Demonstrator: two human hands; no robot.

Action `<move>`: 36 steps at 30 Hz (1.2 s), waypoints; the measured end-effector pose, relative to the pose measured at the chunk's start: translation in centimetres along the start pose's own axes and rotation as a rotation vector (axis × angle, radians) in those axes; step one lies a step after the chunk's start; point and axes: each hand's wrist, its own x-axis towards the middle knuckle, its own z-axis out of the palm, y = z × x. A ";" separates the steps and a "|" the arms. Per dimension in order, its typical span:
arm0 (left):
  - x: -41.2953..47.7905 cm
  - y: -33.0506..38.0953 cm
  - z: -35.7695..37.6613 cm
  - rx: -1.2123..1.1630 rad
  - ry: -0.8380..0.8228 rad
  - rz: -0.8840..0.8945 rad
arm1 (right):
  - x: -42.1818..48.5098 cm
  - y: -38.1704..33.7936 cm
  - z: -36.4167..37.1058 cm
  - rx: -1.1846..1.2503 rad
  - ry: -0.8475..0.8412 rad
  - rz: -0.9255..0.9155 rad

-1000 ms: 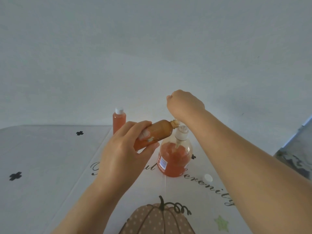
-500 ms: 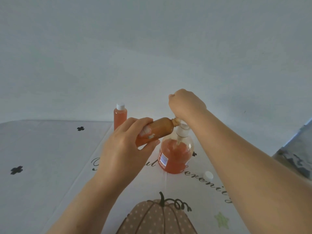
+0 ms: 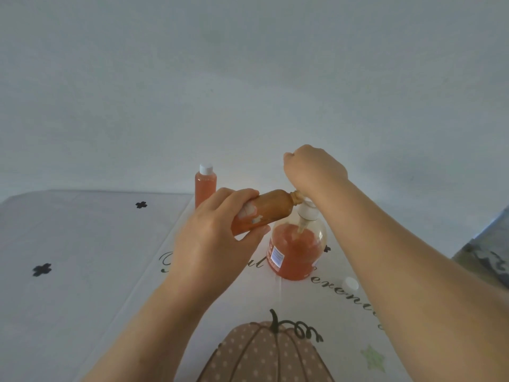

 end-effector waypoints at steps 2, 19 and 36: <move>0.0 -0.1 0.0 0.008 -0.003 -0.005 | 0.0 0.0 0.2 -0.001 0.001 0.003; -0.1 0.2 0.0 -0.051 0.022 0.001 | 0.1 0.0 -0.4 0.001 0.073 -0.078; 0.0 0.6 -0.4 -0.170 -0.018 -0.118 | -0.3 0.0 -1.1 -0.010 0.073 -0.100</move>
